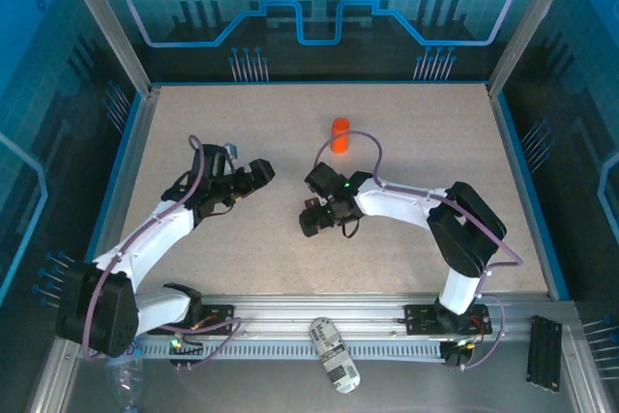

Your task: Sort the pills into containers

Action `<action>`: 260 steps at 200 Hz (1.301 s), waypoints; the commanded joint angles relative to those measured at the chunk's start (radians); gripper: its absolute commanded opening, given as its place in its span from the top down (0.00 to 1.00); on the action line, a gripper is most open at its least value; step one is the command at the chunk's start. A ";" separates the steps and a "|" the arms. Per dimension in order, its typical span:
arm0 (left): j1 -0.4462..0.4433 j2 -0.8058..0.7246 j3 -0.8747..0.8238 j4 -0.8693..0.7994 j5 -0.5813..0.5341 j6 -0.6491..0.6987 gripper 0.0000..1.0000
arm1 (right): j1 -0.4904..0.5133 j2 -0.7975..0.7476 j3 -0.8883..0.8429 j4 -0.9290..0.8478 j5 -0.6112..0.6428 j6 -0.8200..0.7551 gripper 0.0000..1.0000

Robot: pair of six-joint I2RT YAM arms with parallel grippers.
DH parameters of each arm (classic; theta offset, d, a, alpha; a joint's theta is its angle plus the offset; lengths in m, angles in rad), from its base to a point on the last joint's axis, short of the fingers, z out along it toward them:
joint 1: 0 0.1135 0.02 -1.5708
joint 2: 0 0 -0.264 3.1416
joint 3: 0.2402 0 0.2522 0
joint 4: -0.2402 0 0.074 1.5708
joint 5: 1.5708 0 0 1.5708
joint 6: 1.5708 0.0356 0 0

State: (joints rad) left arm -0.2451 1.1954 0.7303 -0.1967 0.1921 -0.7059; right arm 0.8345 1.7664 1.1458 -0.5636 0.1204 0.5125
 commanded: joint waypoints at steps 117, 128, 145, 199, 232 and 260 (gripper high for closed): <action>-0.002 0.039 0.005 0.026 0.030 0.001 0.01 | 0.058 0.090 0.051 0.080 0.017 0.045 0.23; -0.002 0.038 0.005 0.025 0.030 0.001 0.01 | 0.060 0.098 0.052 0.086 0.016 0.050 0.26; -0.002 0.035 0.005 0.022 0.030 0.002 0.01 | 0.060 0.103 0.048 0.095 0.018 0.059 0.29; -0.002 0.029 0.008 0.017 0.028 -0.001 0.01 | 0.061 0.121 0.041 0.111 0.021 0.067 0.33; -0.002 0.029 0.005 0.017 0.028 -0.005 0.01 | 0.061 0.129 0.039 0.117 0.031 0.073 0.35; -0.002 0.026 0.006 0.018 0.028 -0.007 0.01 | 0.062 0.133 0.028 0.125 0.043 0.079 0.40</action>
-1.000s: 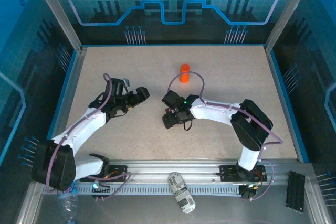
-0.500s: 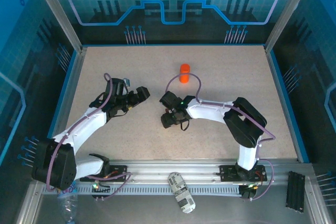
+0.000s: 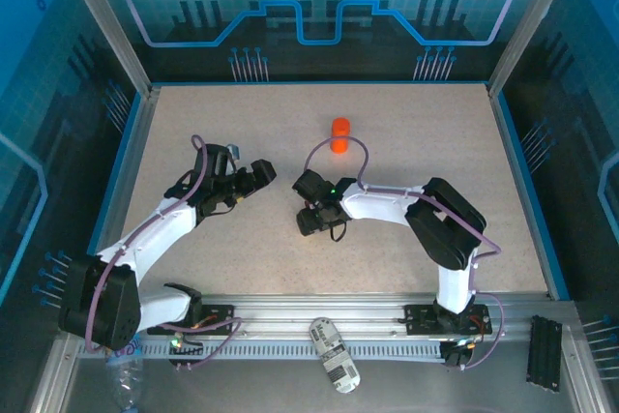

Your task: Sort the pills into containers

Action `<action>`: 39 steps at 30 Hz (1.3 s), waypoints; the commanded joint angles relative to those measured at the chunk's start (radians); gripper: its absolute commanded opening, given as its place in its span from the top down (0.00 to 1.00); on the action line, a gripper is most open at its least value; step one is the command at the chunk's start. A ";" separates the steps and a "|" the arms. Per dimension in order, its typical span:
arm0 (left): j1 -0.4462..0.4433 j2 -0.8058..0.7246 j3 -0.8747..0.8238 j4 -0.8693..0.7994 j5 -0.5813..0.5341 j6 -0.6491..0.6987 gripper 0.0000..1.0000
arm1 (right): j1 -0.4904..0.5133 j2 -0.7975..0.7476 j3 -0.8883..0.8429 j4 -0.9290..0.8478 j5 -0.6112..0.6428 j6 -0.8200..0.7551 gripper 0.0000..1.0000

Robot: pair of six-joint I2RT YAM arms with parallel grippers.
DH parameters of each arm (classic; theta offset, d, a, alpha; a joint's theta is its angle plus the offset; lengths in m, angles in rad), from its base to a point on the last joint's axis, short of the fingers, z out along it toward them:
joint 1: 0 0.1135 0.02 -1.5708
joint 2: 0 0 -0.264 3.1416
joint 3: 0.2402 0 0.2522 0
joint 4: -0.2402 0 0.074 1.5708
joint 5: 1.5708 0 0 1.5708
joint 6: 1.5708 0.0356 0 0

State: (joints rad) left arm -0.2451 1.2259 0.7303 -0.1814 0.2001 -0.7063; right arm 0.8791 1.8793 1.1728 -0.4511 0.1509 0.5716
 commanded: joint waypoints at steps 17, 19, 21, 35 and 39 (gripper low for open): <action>-0.002 -0.037 -0.002 0.034 0.078 -0.049 0.01 | -0.049 -0.147 -0.087 0.093 -0.052 -0.030 0.65; -0.003 -0.048 -0.006 0.061 0.111 -0.077 0.01 | -0.078 -0.213 -0.118 0.125 -0.096 -0.040 0.66; -0.008 -0.057 -0.011 0.104 0.160 -0.115 0.01 | -0.111 -0.278 -0.149 0.158 -0.149 -0.053 0.66; -0.202 0.043 0.020 0.477 0.232 -0.406 0.01 | -0.239 -0.541 -0.254 0.233 -0.364 -0.078 0.67; -0.242 0.093 0.054 0.523 0.232 -0.425 0.02 | -0.239 -0.540 -0.265 0.233 -0.369 -0.076 0.68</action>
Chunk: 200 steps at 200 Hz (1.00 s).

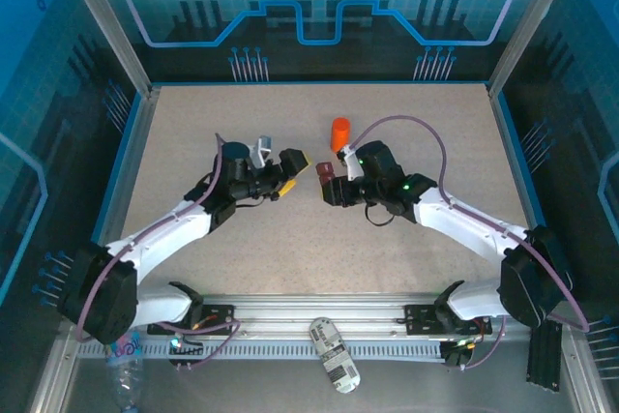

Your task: Sort the pills into containers

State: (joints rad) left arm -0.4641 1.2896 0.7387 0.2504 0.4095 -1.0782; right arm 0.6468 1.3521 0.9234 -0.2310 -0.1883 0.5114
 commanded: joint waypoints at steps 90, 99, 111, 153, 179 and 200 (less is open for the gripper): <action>-0.069 0.081 0.091 0.129 0.011 -0.067 0.05 | -0.002 0.011 -0.023 0.019 -0.040 -0.017 0.70; -0.071 0.086 0.096 0.130 0.011 -0.068 0.05 | 0.000 0.012 -0.023 0.019 -0.041 -0.017 0.70; -0.074 0.094 0.105 0.129 0.012 -0.066 0.05 | 0.001 0.013 -0.023 0.020 -0.042 -0.017 0.71; -0.084 0.112 0.127 0.132 0.014 -0.066 0.06 | 0.008 0.015 -0.026 0.021 -0.040 -0.016 0.71; -0.088 0.118 0.129 0.133 0.011 -0.065 0.06 | 0.013 0.015 -0.026 0.024 -0.039 -0.014 0.71; -0.092 0.119 0.131 0.136 0.011 -0.069 0.06 | 0.017 0.019 -0.026 0.020 -0.034 -0.015 0.73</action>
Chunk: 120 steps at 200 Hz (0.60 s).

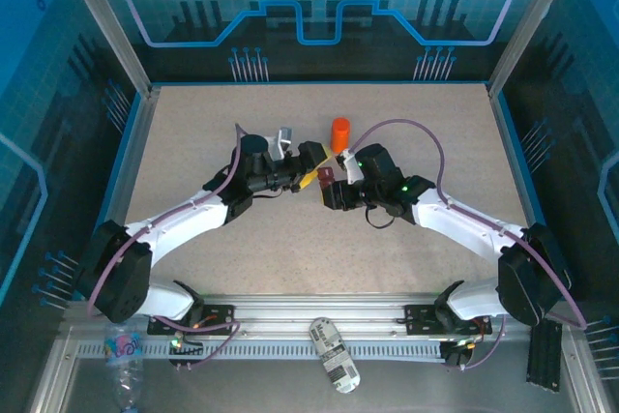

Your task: Sort the pills into containers

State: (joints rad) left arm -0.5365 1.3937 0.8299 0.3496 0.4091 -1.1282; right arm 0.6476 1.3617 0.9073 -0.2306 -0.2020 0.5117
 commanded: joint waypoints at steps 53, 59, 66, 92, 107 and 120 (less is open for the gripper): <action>-0.034 0.007 0.048 0.037 0.008 -0.019 0.06 | 0.021 0.022 -0.002 0.016 -0.012 -0.013 0.74; -0.035 0.007 0.049 0.037 0.008 -0.018 0.06 | 0.023 0.022 -0.002 0.017 -0.013 -0.012 0.74; -0.037 0.007 0.051 0.035 0.006 -0.016 0.06 | 0.024 0.024 0.000 0.016 -0.013 -0.011 0.74; -0.040 0.014 0.057 0.035 0.005 -0.019 0.06 | 0.030 0.032 0.007 0.010 -0.010 -0.013 0.75; -0.047 0.018 0.070 0.038 0.005 -0.025 0.06 | 0.032 0.039 0.010 0.007 -0.007 -0.014 0.76; -0.057 0.021 0.089 0.042 0.006 -0.029 0.06 | 0.033 0.044 0.010 0.008 -0.005 -0.015 0.77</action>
State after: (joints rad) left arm -0.5583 1.4025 0.8444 0.3424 0.3962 -1.1294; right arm 0.6544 1.3827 0.9028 -0.2306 -0.1909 0.5117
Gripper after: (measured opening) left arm 0.941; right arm 0.380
